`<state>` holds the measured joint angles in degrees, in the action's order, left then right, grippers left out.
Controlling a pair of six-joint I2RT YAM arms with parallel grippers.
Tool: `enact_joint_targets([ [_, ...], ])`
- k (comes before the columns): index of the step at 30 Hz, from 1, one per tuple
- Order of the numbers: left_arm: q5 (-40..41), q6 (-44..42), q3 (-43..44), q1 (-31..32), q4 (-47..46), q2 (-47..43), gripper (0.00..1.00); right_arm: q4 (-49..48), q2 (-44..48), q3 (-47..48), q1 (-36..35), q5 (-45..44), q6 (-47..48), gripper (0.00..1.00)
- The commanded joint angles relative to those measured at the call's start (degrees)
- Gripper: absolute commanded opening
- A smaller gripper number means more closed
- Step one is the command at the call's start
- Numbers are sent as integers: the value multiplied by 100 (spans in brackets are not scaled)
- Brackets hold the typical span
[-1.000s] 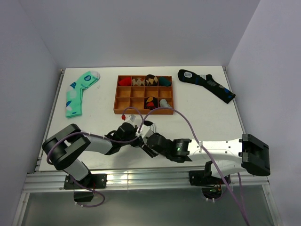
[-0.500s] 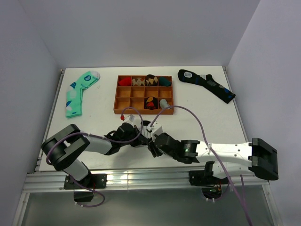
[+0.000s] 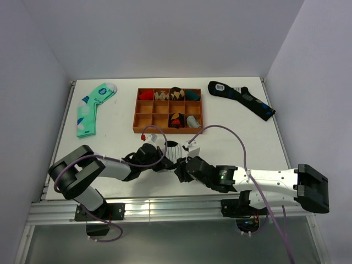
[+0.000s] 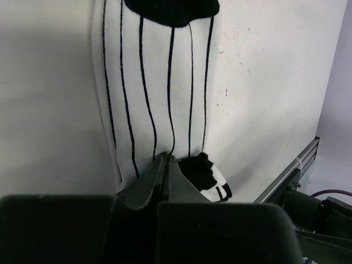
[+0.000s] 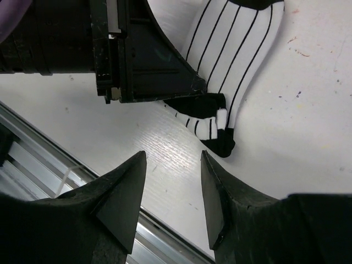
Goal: Roll the socks
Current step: Roll the sock at the center of the board.
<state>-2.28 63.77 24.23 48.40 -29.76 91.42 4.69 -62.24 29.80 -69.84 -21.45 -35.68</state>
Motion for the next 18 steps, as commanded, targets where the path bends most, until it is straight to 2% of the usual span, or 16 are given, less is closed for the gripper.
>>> enact_joint_targets([
  [1,782,-471,-472,-120,2176,403,0,-284,28,-45,59,-96,-291,52],
  [6,791,-488,-437,-120,2202,438,0,-995,-376,-115,-12,194,517,49],
  [11,642,-558,-401,-147,2211,465,0,-1997,-763,-395,14,369,1395,50],
  [18,352,-725,-314,-401,2150,684,0,-2832,-834,-660,419,695,1889,50],
])
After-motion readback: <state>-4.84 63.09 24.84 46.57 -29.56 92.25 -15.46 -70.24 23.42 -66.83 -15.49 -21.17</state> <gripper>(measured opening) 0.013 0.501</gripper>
